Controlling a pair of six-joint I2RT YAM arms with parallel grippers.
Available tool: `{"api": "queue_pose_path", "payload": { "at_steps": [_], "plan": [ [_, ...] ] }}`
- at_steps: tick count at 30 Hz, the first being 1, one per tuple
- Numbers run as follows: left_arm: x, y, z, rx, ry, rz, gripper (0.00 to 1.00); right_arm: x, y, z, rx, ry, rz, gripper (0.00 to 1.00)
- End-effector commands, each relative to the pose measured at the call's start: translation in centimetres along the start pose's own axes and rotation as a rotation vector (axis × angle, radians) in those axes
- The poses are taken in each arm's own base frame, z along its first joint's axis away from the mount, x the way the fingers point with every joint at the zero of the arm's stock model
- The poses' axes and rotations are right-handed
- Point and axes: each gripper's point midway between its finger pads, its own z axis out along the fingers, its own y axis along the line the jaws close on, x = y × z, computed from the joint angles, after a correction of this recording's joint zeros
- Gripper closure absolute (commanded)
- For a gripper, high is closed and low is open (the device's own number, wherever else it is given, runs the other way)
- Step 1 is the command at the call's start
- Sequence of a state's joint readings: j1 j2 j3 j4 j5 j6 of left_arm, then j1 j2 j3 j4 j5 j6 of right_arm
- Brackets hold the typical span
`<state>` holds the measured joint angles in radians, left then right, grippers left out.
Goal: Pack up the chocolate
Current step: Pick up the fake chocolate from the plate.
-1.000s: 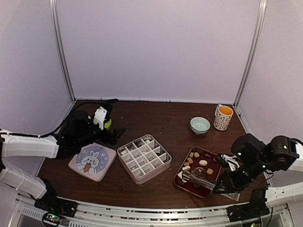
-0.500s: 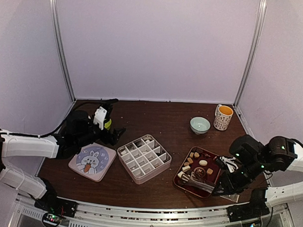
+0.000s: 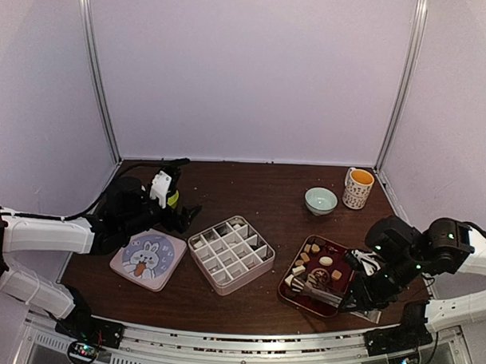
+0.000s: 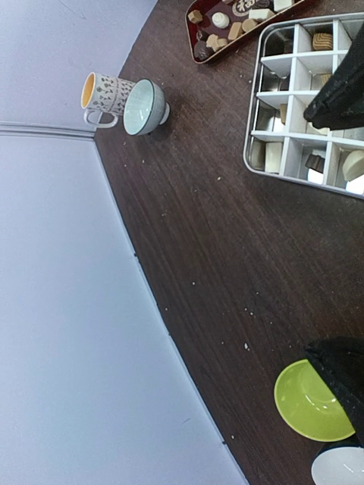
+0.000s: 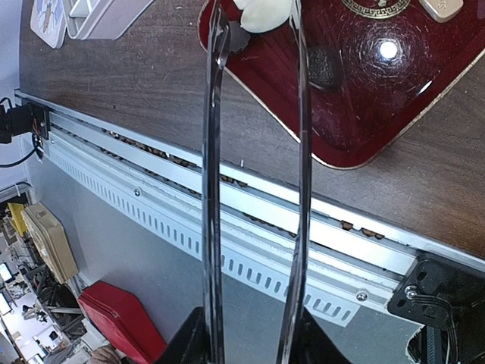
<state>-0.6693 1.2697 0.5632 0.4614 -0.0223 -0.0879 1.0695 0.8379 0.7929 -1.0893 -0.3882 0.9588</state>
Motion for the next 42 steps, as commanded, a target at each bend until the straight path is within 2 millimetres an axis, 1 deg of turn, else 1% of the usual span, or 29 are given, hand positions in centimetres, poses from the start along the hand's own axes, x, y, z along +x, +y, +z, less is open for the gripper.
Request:
{"api": "queue_pose_path", "payload": {
  "at_steps": [1, 5, 12, 21, 25, 33, 39, 42],
  "plan": [
    [-1.5, -0.1, 0.1, 0.0, -0.043, 0.01, 0.02, -1.0, 0.1, 0.2, -0.004, -0.038, 0.021, 0.67],
    [-1.4, -0.1, 0.2, 0.001, -0.041, 0.009, 0.02, -1.0, 0.2, 0.5, 0.0, -0.024, 0.017, 0.67],
    [-1.5, -0.1, 0.1, 0.002, -0.043, 0.008, 0.02, -0.7, -0.3, 1.2, 0.015, -0.006, 0.021, 0.67],
    [-1.4, -0.1, 0.1, 0.003, -0.042, 0.008, 0.02, -1.2, -0.1, 1.4, 0.013, -0.02, 0.022, 0.7],
    [-1.4, -0.1, 0.1, 0.002, -0.041, 0.007, 0.02, -1.5, 0.0, 0.8, 0.011, -0.04, 0.017, 0.73],
    [-1.4, -0.2, 0.1, 0.005, -0.041, 0.008, 0.02, -2.2, -0.4, -0.7, 0.037, -0.088, 0.022, 0.77],
    [-1.4, -0.2, 0.2, 0.006, -0.041, 0.008, 0.02, -2.8, -0.2, -1.9, 0.044, -0.119, -0.001, 0.77],
    [-1.5, -0.2, 0.2, 0.006, -0.043, 0.007, 0.02, -3.2, 0.3, -2.3, 0.041, -0.128, -0.014, 0.77]
  ]
}}
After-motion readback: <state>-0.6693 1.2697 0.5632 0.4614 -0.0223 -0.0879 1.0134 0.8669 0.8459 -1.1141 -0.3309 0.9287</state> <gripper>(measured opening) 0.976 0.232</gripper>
